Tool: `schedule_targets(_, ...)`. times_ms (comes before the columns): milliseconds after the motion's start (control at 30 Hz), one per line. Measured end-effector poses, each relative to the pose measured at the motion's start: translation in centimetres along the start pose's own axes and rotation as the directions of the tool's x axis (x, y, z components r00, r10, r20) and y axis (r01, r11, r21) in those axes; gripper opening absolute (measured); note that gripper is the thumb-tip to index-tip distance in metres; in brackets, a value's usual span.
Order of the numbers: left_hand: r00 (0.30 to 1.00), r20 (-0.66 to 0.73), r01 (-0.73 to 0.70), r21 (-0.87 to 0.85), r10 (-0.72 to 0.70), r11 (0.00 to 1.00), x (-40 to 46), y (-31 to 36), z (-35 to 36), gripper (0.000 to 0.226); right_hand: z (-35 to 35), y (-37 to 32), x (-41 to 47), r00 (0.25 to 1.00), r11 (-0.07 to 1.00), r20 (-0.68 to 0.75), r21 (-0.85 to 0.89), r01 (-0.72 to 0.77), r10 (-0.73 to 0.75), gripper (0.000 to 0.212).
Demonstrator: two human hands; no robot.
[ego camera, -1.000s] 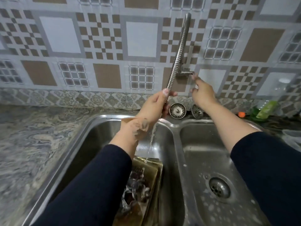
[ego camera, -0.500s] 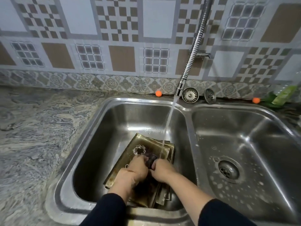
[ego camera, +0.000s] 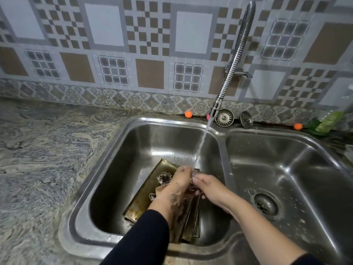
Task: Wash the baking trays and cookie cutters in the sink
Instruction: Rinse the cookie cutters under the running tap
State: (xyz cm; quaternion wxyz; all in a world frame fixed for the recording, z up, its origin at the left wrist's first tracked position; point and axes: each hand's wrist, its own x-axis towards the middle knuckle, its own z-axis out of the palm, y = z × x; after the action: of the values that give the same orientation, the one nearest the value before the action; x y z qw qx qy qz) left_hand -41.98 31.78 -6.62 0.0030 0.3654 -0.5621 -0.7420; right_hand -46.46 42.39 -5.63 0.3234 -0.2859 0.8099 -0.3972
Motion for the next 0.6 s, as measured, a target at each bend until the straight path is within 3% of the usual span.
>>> schedule_targets(133,1.0,-0.019,0.019,-0.098,-0.021,0.995,0.7,0.4,-0.3,0.028,-0.4,0.1,-0.8,0.998,0.999,-0.048,0.01,0.044,-0.043,0.02)
schedule_targets(300,0.998,-0.038,-0.047,-0.222,0.04,0.974,0.1,0.3,0.6,0.035,0.0,-1.6,-0.8,0.989,0.969,-0.139,0.245,-0.023,0.059,0.022)
schedule_targets(400,0.999,0.003,-0.036,-0.295,0.039,0.955,-0.6,0.4,1.1,0.03,0.3,-2.2,0.0,0.955,0.983,-0.283,0.183,-0.031,0.083,0.03)
schedule_targets(500,0.998,0.013,-0.06,-0.246,0.066,0.967,-0.9,0.1,1.1,0.029,0.4,-2.3,1.0,0.921,0.977,-0.357,0.195,-0.09,0.156,0.035)
schedule_targets(600,0.99,-0.084,-0.124,-0.119,0.114,0.985,-0.6,-0.5,0.2,0.03,-0.1,-2.3,1.5,0.939,0.942,-0.257,0.303,-0.146,0.229,0.035)
